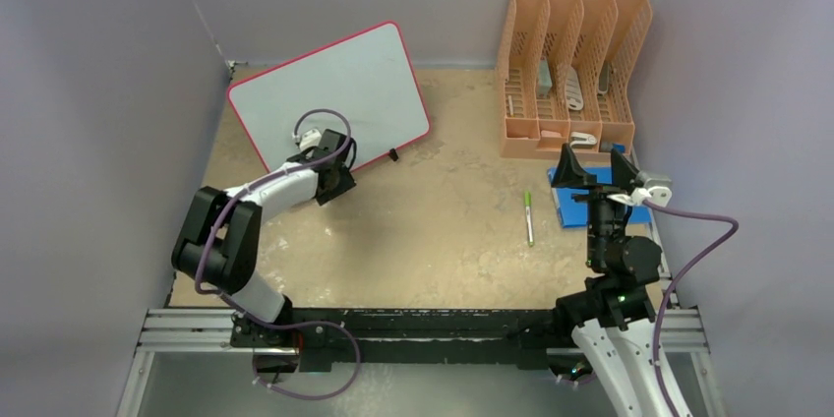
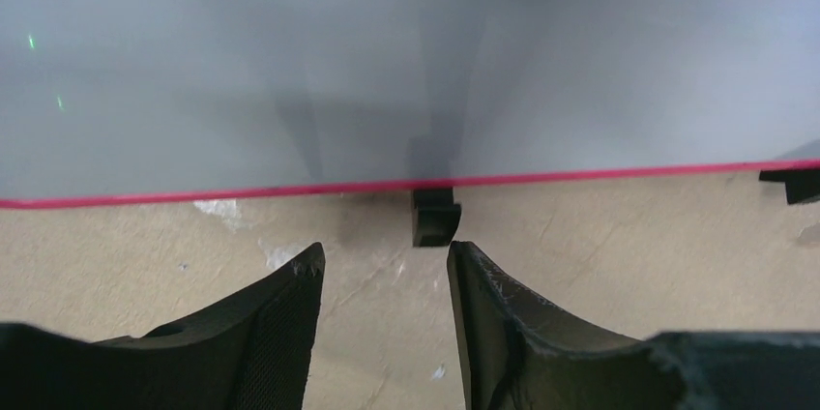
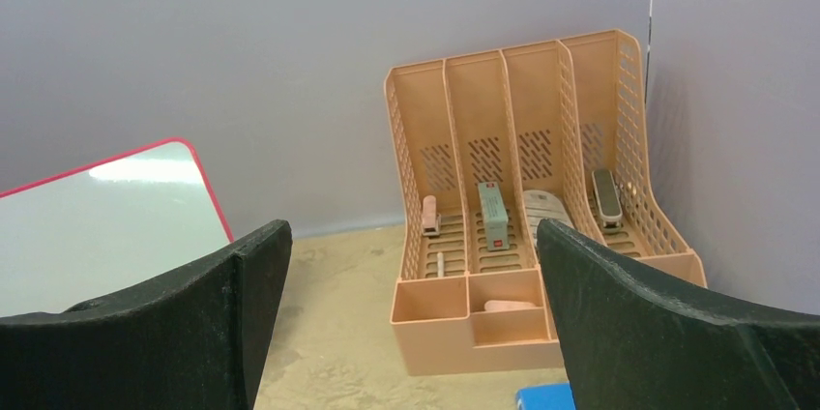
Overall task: Write a sentence on the whiteboard
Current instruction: Move the whiteboard to the center of the board.
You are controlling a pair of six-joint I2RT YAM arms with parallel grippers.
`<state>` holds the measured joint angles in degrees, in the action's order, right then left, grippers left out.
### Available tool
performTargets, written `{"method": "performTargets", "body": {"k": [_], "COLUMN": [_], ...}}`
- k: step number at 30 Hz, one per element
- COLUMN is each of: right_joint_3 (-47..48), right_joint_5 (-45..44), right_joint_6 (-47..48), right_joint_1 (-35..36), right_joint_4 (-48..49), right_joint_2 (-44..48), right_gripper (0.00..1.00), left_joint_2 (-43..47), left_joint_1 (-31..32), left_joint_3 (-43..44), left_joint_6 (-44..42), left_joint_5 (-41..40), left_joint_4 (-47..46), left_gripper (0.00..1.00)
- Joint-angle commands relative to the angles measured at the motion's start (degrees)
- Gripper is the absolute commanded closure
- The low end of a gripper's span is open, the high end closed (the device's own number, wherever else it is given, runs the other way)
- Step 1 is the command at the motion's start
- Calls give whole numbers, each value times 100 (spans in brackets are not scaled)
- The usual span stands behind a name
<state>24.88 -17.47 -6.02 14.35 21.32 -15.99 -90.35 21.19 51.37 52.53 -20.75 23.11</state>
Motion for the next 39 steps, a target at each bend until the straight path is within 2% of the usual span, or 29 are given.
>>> {"method": "performTargets", "body": {"k": [1, 9, 14, 18, 22, 23, 28, 39], "right_joint_3": [3, -10, -12, -10, -10, -10, -10, -1], "right_joint_5": [-37, -19, -14, -13, -27, -20, -38, -51], "right_joint_6": [16, 31, 49, 62, 73, 81, 90, 101], "right_joint_1": [50, 82, 78, 83, 83, 85, 82, 85], "right_joint_4": [323, 338, 336, 338, 348, 348, 340, 319], "right_joint_2": [71, 74, 65, 63, 62, 65, 71, 61], "right_gripper": [1, 1, 1, 1, 1, 1, 1, 1], "left_joint_2": [-233, -583, -690, -720, -683, -666, -513, -187], "left_joint_1": [34, 34, 34, 34, 39, 43, 143, 1006], "left_joint_3": [335, 496, 563, 516, 357, 303, 20, -216], "left_joint_6": [268, 328, 241, 218, 136, 124, 38, 62], "left_joint_5": [-376, -550, -629, -542, -276, -219, 60, 140], "left_joint_4": [-399, -554, -568, -569, -675, -690, -785, -517], "left_gripper": [52, 59, 67, 81, 99, 100, 100, 100]}}
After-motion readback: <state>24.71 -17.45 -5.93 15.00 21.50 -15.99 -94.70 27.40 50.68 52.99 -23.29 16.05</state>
